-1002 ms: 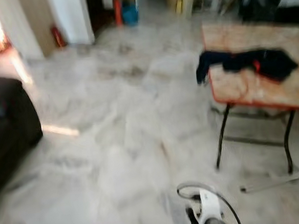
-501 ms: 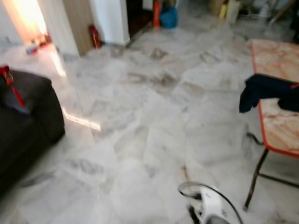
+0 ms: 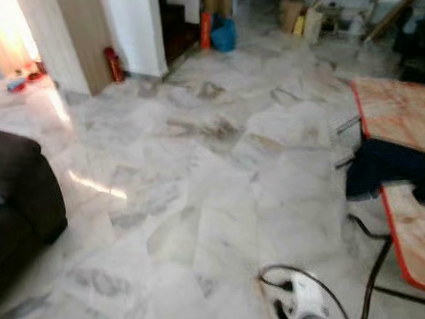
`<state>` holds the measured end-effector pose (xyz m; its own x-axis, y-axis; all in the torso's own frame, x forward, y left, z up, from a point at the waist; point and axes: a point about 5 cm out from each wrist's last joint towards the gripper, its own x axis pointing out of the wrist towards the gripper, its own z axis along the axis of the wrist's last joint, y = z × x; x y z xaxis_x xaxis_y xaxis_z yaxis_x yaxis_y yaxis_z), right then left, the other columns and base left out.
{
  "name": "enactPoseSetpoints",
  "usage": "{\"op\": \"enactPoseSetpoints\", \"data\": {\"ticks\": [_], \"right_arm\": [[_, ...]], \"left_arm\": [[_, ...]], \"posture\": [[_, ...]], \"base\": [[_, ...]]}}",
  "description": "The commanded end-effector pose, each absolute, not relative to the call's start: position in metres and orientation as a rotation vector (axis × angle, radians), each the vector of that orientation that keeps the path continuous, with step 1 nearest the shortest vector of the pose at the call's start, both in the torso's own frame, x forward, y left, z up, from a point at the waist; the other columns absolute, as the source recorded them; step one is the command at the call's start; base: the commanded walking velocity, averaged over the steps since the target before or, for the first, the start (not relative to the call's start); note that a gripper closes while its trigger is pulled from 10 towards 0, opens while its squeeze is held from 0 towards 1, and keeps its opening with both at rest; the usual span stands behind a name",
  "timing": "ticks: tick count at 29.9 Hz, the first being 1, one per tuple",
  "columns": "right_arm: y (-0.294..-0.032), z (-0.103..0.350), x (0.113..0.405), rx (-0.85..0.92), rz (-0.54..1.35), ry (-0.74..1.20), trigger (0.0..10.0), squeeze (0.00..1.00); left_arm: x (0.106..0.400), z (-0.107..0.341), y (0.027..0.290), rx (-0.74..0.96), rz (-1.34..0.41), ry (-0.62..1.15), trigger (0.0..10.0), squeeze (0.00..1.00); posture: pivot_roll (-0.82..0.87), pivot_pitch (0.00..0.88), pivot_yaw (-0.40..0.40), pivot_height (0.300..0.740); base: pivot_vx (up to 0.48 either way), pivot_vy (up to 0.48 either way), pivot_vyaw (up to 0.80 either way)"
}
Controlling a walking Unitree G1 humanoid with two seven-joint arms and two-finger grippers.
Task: Hang hanger
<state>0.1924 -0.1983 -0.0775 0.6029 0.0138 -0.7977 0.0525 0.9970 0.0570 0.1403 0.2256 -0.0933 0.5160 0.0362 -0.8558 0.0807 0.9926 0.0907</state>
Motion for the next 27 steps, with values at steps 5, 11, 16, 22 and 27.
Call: {"op": "enactPoseSetpoints", "data": {"ticks": [5,11,16,22,27], "right_arm": [[-0.2112,-0.0778,0.1876,0.063,-0.063,0.931,10.0,0.00],[-0.2110,-0.0778,0.1877,0.061,-0.060,0.934,10.0,0.00],[-0.2107,-0.0778,0.1878,0.062,-0.060,0.933,10.0,0.00],[-0.2106,-0.0779,0.1877,0.063,-0.061,0.934,10.0,0.00],[-0.2104,-0.0779,0.1878,0.061,-0.060,0.934,10.0,0.00]], "left_arm": [[0.1464,-0.0934,0.2162,0.120,-0.051,1.024,10.0,0.00],[0.1460,-0.0935,0.2165,0.121,-0.049,1.025,10.0,0.00],[0.1451,-0.0936,0.2173,0.122,-0.049,1.027,10.0,0.00],[0.1437,-0.0947,0.2145,0.123,-0.055,1.029,10.0,0.00],[0.1436,-0.0954,0.2107,0.124,-0.063,1.028,10.0,0.00]], "posture": [[0.03,0.000,-0.021,0.740],[0.03,0.000,-0.023,0.740],[0.03,0.000,-0.021,0.740],[0.03,0.000,-0.022,0.740],[0.03,0.000,-0.022,0.740]], "base": [[0.480,0.000,0.00],[0.480,0.000,0.00],[0.480,0.000,0.00],[0.480,0.000,0.00],[0.480,0.000,0.00]]}}
